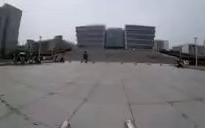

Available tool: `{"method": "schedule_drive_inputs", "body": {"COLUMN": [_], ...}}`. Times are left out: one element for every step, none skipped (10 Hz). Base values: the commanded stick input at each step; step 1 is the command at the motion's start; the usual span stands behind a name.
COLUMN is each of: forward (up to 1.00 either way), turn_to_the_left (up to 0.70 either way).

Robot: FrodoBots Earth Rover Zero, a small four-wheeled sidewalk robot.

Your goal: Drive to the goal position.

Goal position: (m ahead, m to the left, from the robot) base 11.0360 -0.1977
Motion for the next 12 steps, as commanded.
{"method": "schedule_drive_inputs", "body": {"forward": [1.0,1.0,1.0,1.0,1.0,1.0,1.0,1.0,1.0,1.0,1.0,1.0], "turn_to_the_left": [-0.4,-0.4,-0.4,-0.4,-0.36,0.16,0.14,0.12,0.08,0.01,0.08,0.08]}}
